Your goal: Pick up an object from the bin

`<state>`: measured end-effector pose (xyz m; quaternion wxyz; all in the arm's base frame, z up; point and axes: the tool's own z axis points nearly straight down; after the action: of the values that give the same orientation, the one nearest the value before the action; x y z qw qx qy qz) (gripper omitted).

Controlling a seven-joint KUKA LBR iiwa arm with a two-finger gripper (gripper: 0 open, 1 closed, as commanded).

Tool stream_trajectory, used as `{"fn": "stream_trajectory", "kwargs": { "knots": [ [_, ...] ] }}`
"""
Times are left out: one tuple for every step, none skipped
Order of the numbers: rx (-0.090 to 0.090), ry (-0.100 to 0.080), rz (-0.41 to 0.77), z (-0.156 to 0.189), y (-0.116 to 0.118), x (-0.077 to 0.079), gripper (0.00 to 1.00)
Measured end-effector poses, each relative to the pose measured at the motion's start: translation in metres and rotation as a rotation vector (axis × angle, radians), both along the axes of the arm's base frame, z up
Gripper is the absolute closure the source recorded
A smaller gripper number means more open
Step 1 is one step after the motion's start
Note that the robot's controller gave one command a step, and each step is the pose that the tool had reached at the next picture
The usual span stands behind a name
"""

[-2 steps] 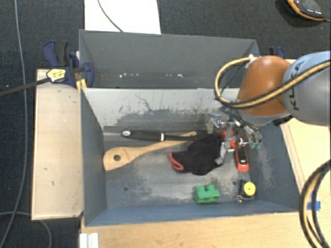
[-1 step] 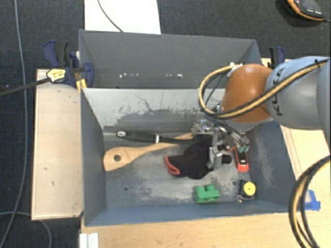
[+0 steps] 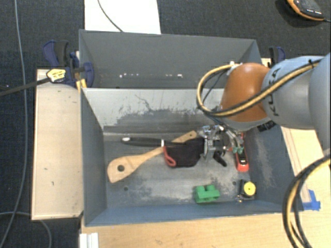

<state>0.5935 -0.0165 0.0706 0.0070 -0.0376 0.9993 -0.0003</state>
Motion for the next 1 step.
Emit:
{"fn": "stream_trajectory", "kwargs": {
  "knots": [
    [0.0,0.0,0.001,0.0001,0.0001,-0.0001,1.0]
  ]
}}
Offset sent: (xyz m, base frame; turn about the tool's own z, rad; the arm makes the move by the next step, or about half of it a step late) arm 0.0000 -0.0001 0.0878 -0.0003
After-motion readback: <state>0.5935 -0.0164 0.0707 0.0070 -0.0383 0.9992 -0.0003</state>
